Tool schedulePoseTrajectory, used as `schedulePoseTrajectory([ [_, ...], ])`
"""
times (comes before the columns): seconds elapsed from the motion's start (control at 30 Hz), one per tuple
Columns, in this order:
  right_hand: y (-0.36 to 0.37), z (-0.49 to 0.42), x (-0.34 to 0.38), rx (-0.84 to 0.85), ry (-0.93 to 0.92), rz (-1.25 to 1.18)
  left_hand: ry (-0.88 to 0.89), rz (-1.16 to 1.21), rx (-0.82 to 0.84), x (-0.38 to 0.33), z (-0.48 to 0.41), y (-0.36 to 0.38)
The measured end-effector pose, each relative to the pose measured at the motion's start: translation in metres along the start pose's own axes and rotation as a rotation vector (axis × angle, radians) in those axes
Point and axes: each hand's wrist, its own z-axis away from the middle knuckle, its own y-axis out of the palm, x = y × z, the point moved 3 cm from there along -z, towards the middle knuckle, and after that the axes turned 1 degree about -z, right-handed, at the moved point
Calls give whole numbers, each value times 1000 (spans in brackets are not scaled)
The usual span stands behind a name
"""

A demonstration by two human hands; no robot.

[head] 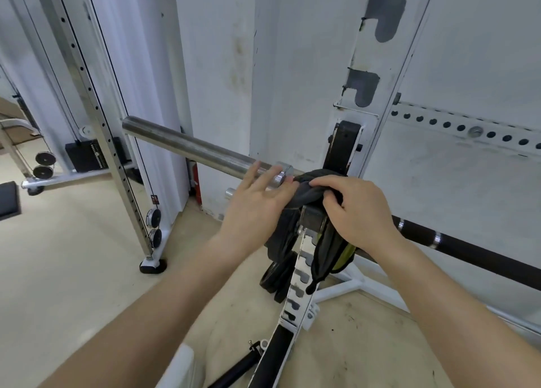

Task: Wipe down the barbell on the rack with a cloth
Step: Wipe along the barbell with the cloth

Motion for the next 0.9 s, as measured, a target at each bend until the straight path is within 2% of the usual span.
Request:
schedulePoseTrajectory([
  [0.07,1,-3,2,-6,11,18,-42,-9,-50,-8,5,3],
  [0.13,0,-4,2,-20,29,29,-52,-19,-33,-10,-11,-2],
  [0.27,1,-2,2,-27,37,46,33,-110,204,3,-51,-7],
  [0.3,2,-3,3,-33,38,47,60,-116,214,5,-55,-6],
  [0.37,3,-4,5,-42,40,53,72,-114,158,2,-48,-5],
  [0.43,3,-4,9,-29,35,52,-41,-31,-15,-6,-23,-5],
  [0.5,2,-6,12,-4,29,53,-265,124,-189,-20,14,2],
  [0.57,1,-10,15,16,25,71,-509,369,-250,-38,45,11],
  [0.63,1,-12,15,23,31,97,-798,820,-278,-54,54,16],
  [0.7,1,-13,15,21,38,99,-1045,1319,-203,-68,48,20],
  [0.77,1,-14,16,18,44,79,-1134,1759,-122,-80,33,16],
  [0.8,2,-14,17,20,43,78,-1173,1898,-102,-82,27,12],
  [0.83,2,-14,18,23,42,83,-1222,1977,-82,-82,20,8],
  [0.9,3,-14,20,29,44,95,-1269,1978,-58,-79,11,3],
])
